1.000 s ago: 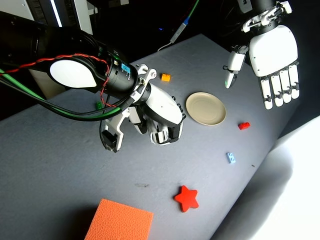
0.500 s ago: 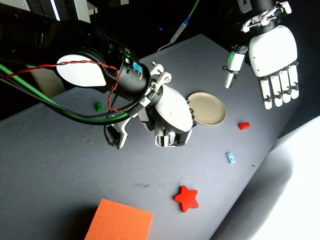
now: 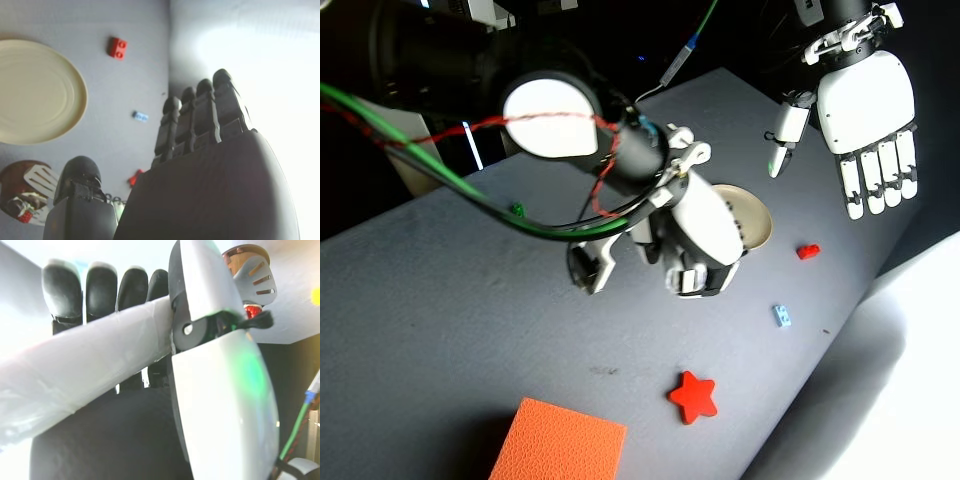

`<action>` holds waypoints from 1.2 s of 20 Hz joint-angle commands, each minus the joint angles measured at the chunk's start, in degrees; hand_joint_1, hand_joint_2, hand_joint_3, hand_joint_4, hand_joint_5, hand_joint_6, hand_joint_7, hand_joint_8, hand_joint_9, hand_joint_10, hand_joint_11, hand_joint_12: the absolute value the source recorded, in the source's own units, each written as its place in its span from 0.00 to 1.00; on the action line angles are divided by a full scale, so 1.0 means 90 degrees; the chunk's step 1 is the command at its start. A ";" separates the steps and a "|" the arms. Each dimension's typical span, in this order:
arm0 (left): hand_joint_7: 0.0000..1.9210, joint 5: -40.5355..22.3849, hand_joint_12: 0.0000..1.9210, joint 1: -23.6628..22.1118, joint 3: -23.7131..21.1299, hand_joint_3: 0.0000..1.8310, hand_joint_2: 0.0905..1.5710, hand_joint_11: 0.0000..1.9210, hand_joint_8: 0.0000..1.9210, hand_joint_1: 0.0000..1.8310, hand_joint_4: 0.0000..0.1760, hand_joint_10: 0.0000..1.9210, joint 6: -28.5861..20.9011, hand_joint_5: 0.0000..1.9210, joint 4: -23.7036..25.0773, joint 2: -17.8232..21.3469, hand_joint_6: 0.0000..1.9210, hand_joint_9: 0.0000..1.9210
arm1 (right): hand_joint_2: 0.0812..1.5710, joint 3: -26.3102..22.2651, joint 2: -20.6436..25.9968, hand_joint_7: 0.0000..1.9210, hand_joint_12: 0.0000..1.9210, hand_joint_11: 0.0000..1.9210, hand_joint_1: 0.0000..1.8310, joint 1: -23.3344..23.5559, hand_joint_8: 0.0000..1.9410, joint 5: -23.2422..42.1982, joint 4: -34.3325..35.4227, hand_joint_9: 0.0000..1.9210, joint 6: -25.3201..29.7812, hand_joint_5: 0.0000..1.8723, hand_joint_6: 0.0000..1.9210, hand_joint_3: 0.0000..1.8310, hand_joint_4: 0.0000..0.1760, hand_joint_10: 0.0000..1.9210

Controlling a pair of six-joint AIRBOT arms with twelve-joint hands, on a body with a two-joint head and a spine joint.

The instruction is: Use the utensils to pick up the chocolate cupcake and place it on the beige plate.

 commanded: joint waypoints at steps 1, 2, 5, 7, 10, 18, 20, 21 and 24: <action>0.00 -0.0231 0.00 -0.0067 0.0020 0.00 0.68 0.00 0.00 0.00 0.00 0.00 0.0048 0.00 0.0417 0.0015 0.00 0.00 | 0.79 0.0075 -0.0078 0.35 0.92 0.39 0.73 0.0115 0.79 0.0547 -0.0001 0.39 -0.0034 0.36 0.61 0.00 0.00 0.87; 0.00 -0.0231 0.00 -0.0067 0.0020 0.00 0.68 0.00 0.00 0.00 0.00 0.00 0.0048 0.00 0.0418 0.0015 0.00 0.00 | 0.80 0.0184 -0.0195 0.32 0.93 0.38 0.73 0.0128 0.84 0.0549 -0.0001 0.37 -0.0039 0.35 0.62 0.00 0.00 0.91; 0.00 -0.0233 0.00 -0.0067 0.0020 0.00 0.69 0.00 0.00 0.02 0.00 0.00 0.0048 0.00 0.0416 0.0014 0.00 0.00 | 0.77 0.0553 -0.0559 0.34 0.88 0.41 0.79 0.0125 0.77 0.0556 0.0001 0.37 -0.0055 0.36 0.61 0.00 0.00 0.78; 0.01 -0.0236 0.00 -0.0064 0.0032 0.00 0.68 0.00 0.00 0.04 0.00 0.00 0.0048 0.01 0.0416 0.0002 0.00 0.01 | 0.74 0.0767 -0.0781 0.38 0.87 0.42 0.81 0.0119 0.69 0.0573 0.0001 0.42 -0.0075 0.38 0.60 0.00 0.00 0.69; 0.00 -0.0252 0.00 -0.0037 0.0073 0.00 0.68 0.00 0.00 0.04 0.00 0.00 0.0057 0.01 0.0380 -0.0043 0.00 0.00 | 0.77 0.1176 -0.1161 0.37 0.85 0.44 0.73 0.0121 0.76 0.0603 0.0004 0.40 -0.0102 0.39 0.64 0.00 0.00 0.79; 0.00 -0.0264 0.00 -0.0011 0.0104 0.00 0.68 0.00 0.00 0.04 0.00 0.00 0.0065 0.00 0.0363 -0.0070 0.00 0.00 | 0.79 0.2413 -0.2103 0.34 0.94 0.41 0.73 -0.0023 0.80 0.0842 0.0791 0.36 -0.0930 0.41 0.62 0.00 0.00 0.88; 0.00 -0.0270 0.00 -0.0007 0.0130 0.00 0.68 0.00 0.00 0.06 0.00 0.00 0.0069 0.01 0.0352 -0.0094 0.00 0.00 | 0.79 0.2473 -0.2182 0.34 0.93 0.42 0.72 -0.0058 0.79 0.0871 0.0798 0.36 -0.1014 0.40 0.65 0.00 0.00 0.87; 0.00 -0.0272 0.00 -0.0006 0.0143 0.00 0.68 0.00 0.00 0.04 0.00 0.00 0.0072 0.01 0.0341 -0.0108 0.00 0.00 | 0.79 0.2473 -0.2200 0.34 0.93 0.41 0.72 -0.0069 0.79 0.0873 0.0799 0.36 -0.1021 0.38 0.65 0.00 0.00 0.87; 0.00 -0.0278 0.00 0.0003 0.0155 0.00 0.68 0.00 0.00 0.03 0.00 0.00 0.0077 0.01 0.0324 -0.0125 0.00 0.00 | 0.77 0.2477 -0.2252 0.37 0.89 0.40 0.73 -0.0146 0.74 0.0928 0.0802 0.38 -0.1051 0.41 0.65 0.00 0.00 0.82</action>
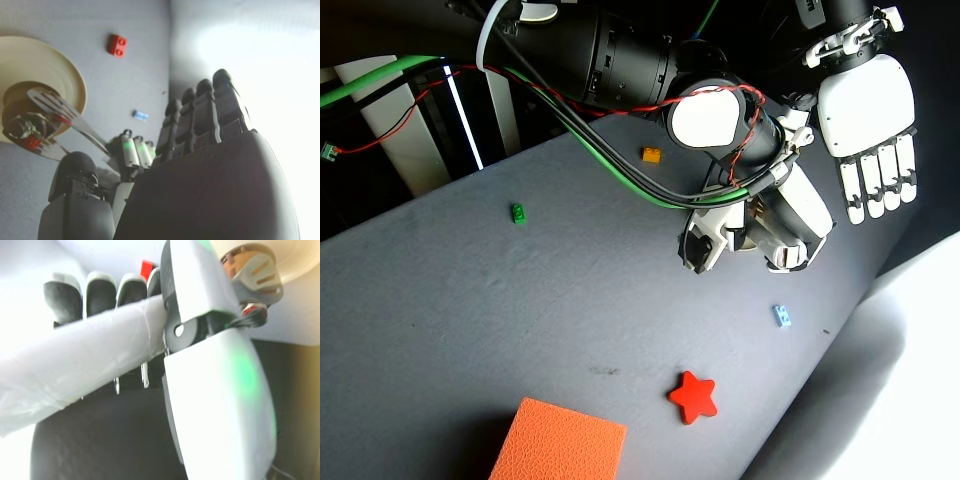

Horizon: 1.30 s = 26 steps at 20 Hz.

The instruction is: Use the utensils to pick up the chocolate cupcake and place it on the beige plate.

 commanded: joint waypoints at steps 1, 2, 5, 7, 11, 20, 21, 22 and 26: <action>0.00 -0.0230 0.00 -0.0003 0.0022 0.00 0.68 0.00 0.00 0.03 0.00 0.00 0.0049 0.01 0.0414 0.0035 0.00 0.00 | 0.77 0.0019 -0.0010 0.37 0.89 0.40 0.73 0.0035 0.74 0.0663 -0.0019 0.38 -0.0031 0.41 0.65 0.00 0.00 0.82; 0.01 -0.0231 0.00 0.0000 0.0025 0.00 0.69 0.00 0.00 0.03 0.00 0.00 0.0050 0.01 0.0414 0.0035 0.00 0.00 | 0.78 0.0019 -0.0019 0.36 0.89 0.42 0.73 0.0015 0.76 0.0665 -0.0019 0.37 -0.0031 0.41 0.65 0.00 0.00 0.83; 0.01 -0.0231 0.00 0.0001 0.0025 0.00 0.69 0.00 0.00 0.02 0.00 0.00 0.0052 0.01 0.0414 0.0035 0.00 0.01 | 0.78 0.0019 -0.0035 0.35 0.95 0.41 0.73 -0.0020 0.79 0.0764 -0.0019 0.36 -0.0029 0.41 0.59 0.00 0.00 0.87; 0.03 -0.0232 0.00 0.0004 0.0025 0.00 0.68 0.01 0.01 0.04 0.00 0.01 0.0053 0.02 0.0414 0.0035 0.01 0.03 | 0.78 0.0024 -0.0059 0.34 0.97 0.42 0.73 -0.0044 0.79 0.0815 -0.0021 0.36 -0.0039 0.41 0.60 0.00 0.00 0.88; 0.01 -0.0233 0.00 0.0004 0.0026 0.00 0.68 0.00 0.00 0.04 0.00 0.00 0.0055 0.02 0.0414 0.0033 0.00 0.00 | 0.78 0.0067 -0.0098 0.35 0.99 0.42 0.73 -0.0092 0.78 0.0806 -0.0022 0.36 -0.0046 0.41 0.62 0.00 0.00 0.86; 0.01 -0.0241 0.00 0.0016 0.0062 0.00 0.69 0.00 0.00 0.03 0.00 0.00 0.0057 0.01 0.0414 0.0000 0.00 0.01 | 0.80 0.0243 -0.0166 0.31 1.00 0.38 0.72 -0.0192 0.83 0.0869 -0.0022 0.33 -0.0201 0.38 0.64 0.00 0.00 0.92; 0.01 -0.0241 0.00 0.0016 0.0061 0.00 0.69 0.00 0.00 0.03 0.00 0.00 0.0057 0.01 0.0414 0.0000 0.00 0.01 | 0.80 0.0246 -0.0166 0.31 1.00 0.38 0.72 -0.0193 0.83 0.0875 -0.0022 0.33 -0.0201 0.38 0.64 0.00 0.00 0.92; 0.02 -0.0243 0.00 0.0020 0.0063 0.00 0.68 0.00 0.00 0.04 0.00 0.00 0.0057 0.02 0.0414 0.0000 0.01 0.01 | 0.80 0.0246 -0.0167 0.31 0.97 0.40 0.72 -0.0195 0.84 0.0883 -0.0022 0.34 -0.0201 0.37 0.68 0.00 0.00 0.89; 0.01 -0.0246 0.00 0.0036 0.0069 0.00 0.69 0.00 0.00 0.02 0.00 0.00 0.0057 0.01 0.0414 -0.0001 0.00 0.01 | 0.78 0.0246 -0.0169 0.35 0.97 0.39 0.73 -0.0222 0.77 0.0878 -0.0022 0.36 -0.0203 0.41 0.62 0.00 0.00 0.87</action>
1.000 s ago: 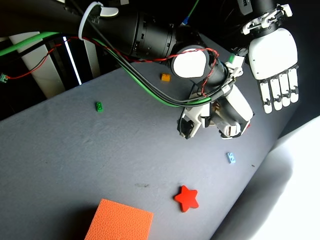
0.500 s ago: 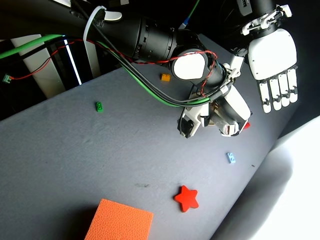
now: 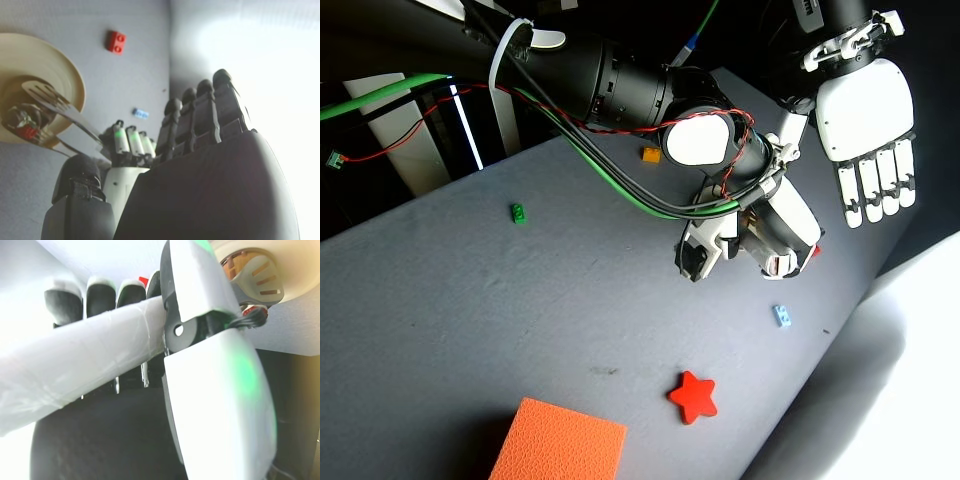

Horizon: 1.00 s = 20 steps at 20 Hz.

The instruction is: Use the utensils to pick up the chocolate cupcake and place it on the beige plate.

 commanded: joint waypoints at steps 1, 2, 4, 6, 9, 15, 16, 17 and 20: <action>0.01 -0.0206 0.00 -0.0041 0.0031 0.00 0.69 0.00 0.00 0.02 0.00 0.00 0.0033 0.01 0.0426 0.0031 0.00 0.01 | 0.78 0.0000 0.0014 0.35 0.97 0.39 0.73 0.0031 0.77 0.0628 -0.0024 0.36 -0.0059 0.41 0.62 0.00 0.00 0.87; 0.01 -0.0208 0.00 -0.0041 0.0035 0.00 0.68 0.00 0.00 0.02 0.00 0.00 0.0034 0.01 0.0417 0.0028 0.00 0.01 | 0.80 0.0000 0.0016 0.31 0.99 0.39 0.72 0.0021 0.85 0.0628 -0.0024 0.33 -0.0075 0.39 0.61 0.01 0.00 0.93; 0.01 -0.0212 0.00 -0.0033 0.0043 0.00 0.68 0.00 0.00 0.03 0.00 0.00 0.0040 0.01 0.0404 0.0023 0.00 0.00 | 0.80 0.0000 0.0019 0.32 0.99 0.38 0.72 -0.0002 0.82 0.0631 -0.0024 0.34 -0.0101 0.40 0.64 0.00 0.00 0.90; 0.01 -0.0215 0.00 -0.0013 0.0044 0.00 0.68 0.00 0.00 0.03 0.00 0.00 0.0040 0.01 0.0404 0.0019 0.00 0.00 | 0.80 0.0000 0.0020 0.32 0.99 0.39 0.73 -0.0004 0.84 0.0631 -0.0024 0.33 -0.0107 0.40 0.62 0.00 0.00 0.91; 0.01 -0.0217 0.00 -0.0004 0.0040 0.00 0.68 0.00 0.00 0.04 0.00 0.00 0.0040 0.01 0.0404 0.0018 0.00 0.01 | 0.78 0.0001 0.0020 0.34 0.96 0.40 0.73 -0.0003 0.80 0.0642 -0.0024 0.36 -0.0113 0.41 0.62 0.00 0.00 0.86; 0.02 -0.0218 0.00 0.0000 0.0034 0.00 0.68 0.00 0.00 0.04 0.00 0.00 0.0041 0.02 0.0405 0.0015 0.00 0.01 | 0.77 0.0001 0.0027 0.37 0.88 0.40 0.73 -0.0004 0.73 0.0660 -0.0025 0.40 -0.0142 0.39 0.65 0.00 0.00 0.79; 0.02 -0.0217 0.00 -0.0004 0.0031 0.00 0.68 0.00 0.00 0.04 0.00 0.00 0.0041 0.02 0.0405 0.0015 0.00 0.01 | 0.77 0.0001 0.0032 0.38 0.88 0.39 0.72 -0.0015 0.71 0.0661 -0.0025 0.41 -0.0142 0.39 0.67 0.00 0.00 0.78; 0.02 -0.0217 0.00 -0.0004 0.0034 0.00 0.68 0.00 0.00 0.04 0.00 0.00 0.0041 0.01 0.0405 0.0015 0.00 0.00 | 0.77 0.0001 0.0036 0.37 0.89 0.39 0.72 -0.0025 0.72 0.0664 -0.0024 0.40 -0.0138 0.36 0.69 0.00 0.00 0.80; 0.02 -0.0218 0.00 -0.0003 0.0035 0.00 0.68 0.00 0.00 0.03 0.00 0.00 0.0041 0.02 0.0405 0.0015 0.00 0.00 | 0.78 -0.0001 0.0037 0.36 0.88 0.39 0.72 -0.0059 0.72 0.0711 -0.0023 0.40 -0.0123 0.35 0.71 0.00 0.00 0.80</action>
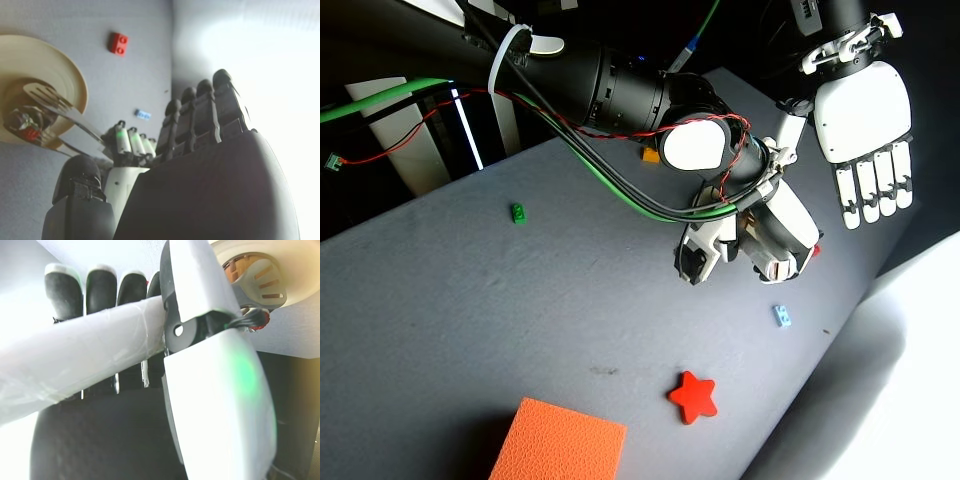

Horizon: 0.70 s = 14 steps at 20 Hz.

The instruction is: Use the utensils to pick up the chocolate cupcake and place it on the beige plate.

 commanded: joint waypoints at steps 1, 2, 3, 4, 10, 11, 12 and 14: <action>0.02 -0.0208 0.00 -0.0037 0.0037 0.00 0.68 0.00 0.00 0.03 0.00 0.00 0.0038 0.02 0.0417 0.0023 0.00 0.00 | 0.78 -0.0001 0.0025 0.36 0.88 0.37 0.72 0.0015 0.74 0.0584 -0.0023 0.40 -0.0030 0.34 0.70 0.00 0.00 0.80; 0.01 -0.0208 0.00 -0.0037 0.0038 0.00 0.68 0.00 0.00 0.03 0.00 0.00 0.0038 0.02 0.0417 0.0023 0.00 0.00 | 0.79 -0.0002 0.0025 0.39 0.87 0.37 0.65 0.0004 0.74 0.0621 -0.0023 0.36 -0.0016 0.35 0.72 0.00 0.00 0.73; 0.01 -0.0208 0.00 -0.0037 0.0037 0.00 0.68 0.00 0.00 0.03 0.00 0.00 0.0038 0.01 0.0417 0.0022 0.00 0.00 | 0.78 -0.0002 0.0026 0.37 0.85 0.36 0.72 -0.0002 0.73 0.0636 -0.0023 0.41 -0.0008 0.33 0.73 0.00 0.00 0.78; 0.00 -0.0208 0.00 -0.0037 0.0037 0.00 0.68 0.00 0.00 0.03 0.00 0.00 0.0038 0.01 0.0417 0.0022 0.00 0.00 | 0.78 -0.0002 0.0026 0.36 0.84 0.36 0.72 -0.0003 0.73 0.0636 -0.0023 0.41 -0.0008 0.33 0.73 0.00 0.00 0.78; 0.01 -0.0209 0.00 -0.0036 0.0036 0.00 0.68 0.00 0.00 0.03 0.00 0.00 0.0039 0.01 0.0417 0.0020 0.00 0.00 | 0.81 -0.0003 0.0039 0.36 0.87 0.34 0.62 -0.0019 0.79 0.0627 -0.0022 0.30 0.0001 0.35 0.73 0.00 0.00 0.78; 0.01 -0.0209 0.00 -0.0035 0.0036 0.00 0.68 0.00 0.00 0.03 0.00 0.00 0.0039 0.01 0.0417 0.0020 0.00 0.01 | 0.81 -0.0003 0.0045 0.37 0.86 0.33 0.62 -0.0022 0.78 0.0625 -0.0022 0.30 0.0040 0.34 0.73 0.00 0.00 0.76; 0.02 -0.0209 0.00 -0.0035 0.0036 0.00 0.68 0.00 0.00 0.03 0.00 0.00 0.0039 0.01 0.0417 0.0020 0.00 0.01 | 0.80 -0.0003 0.0049 0.39 0.86 0.34 0.62 -0.0024 0.76 0.0620 -0.0022 0.32 0.0050 0.35 0.73 0.00 0.00 0.75; 0.02 -0.0209 0.00 -0.0035 0.0038 0.00 0.68 0.00 0.00 0.03 0.00 0.00 0.0039 0.01 0.0417 0.0020 0.00 0.01 | 0.81 -0.0003 0.0050 0.37 0.88 0.32 0.62 -0.0028 0.78 0.0612 -0.0022 0.30 0.0047 0.33 0.75 0.00 0.00 0.75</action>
